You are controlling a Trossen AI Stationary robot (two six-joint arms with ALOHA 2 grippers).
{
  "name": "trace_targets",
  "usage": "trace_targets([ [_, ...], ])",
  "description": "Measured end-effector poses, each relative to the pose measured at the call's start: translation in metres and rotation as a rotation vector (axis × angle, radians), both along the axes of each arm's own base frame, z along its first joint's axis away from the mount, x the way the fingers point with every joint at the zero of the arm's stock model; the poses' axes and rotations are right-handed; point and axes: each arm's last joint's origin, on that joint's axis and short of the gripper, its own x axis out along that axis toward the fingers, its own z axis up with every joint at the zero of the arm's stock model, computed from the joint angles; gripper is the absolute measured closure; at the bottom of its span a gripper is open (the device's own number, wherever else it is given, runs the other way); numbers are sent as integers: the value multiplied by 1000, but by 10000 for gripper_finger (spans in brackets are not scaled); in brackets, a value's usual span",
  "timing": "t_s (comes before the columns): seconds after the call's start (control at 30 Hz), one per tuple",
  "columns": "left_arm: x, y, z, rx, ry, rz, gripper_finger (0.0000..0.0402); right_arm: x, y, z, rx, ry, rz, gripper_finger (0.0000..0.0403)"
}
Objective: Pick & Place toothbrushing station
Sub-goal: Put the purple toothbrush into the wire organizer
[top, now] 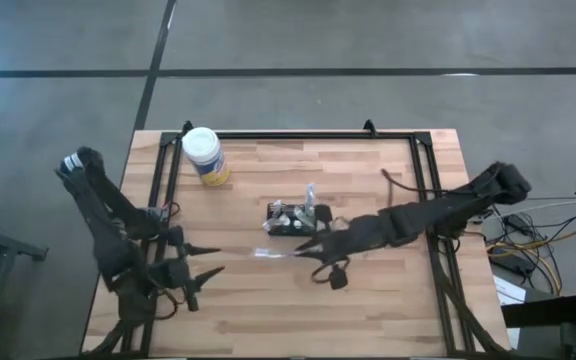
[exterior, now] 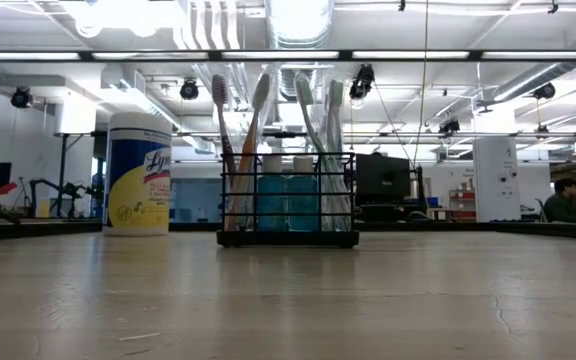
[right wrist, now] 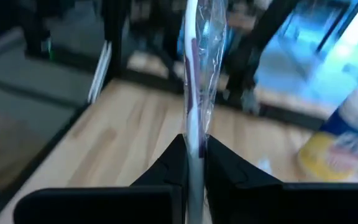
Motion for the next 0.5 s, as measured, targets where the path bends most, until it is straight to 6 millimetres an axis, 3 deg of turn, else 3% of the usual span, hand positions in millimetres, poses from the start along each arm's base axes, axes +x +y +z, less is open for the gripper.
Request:
trace_targets([
  [0.1,7,5,-19,-76,-98,-30,212,-9,-7,-2,20,-124,-5,381],
  [0.33,21,42,-29,-242,-503,-141,252,-10,-17,-13,10,-182,-26,380],
  [0.5,36,58,-30,-250,-549,-169,250,-10,-17,-14,2,-183,-36,379],
])
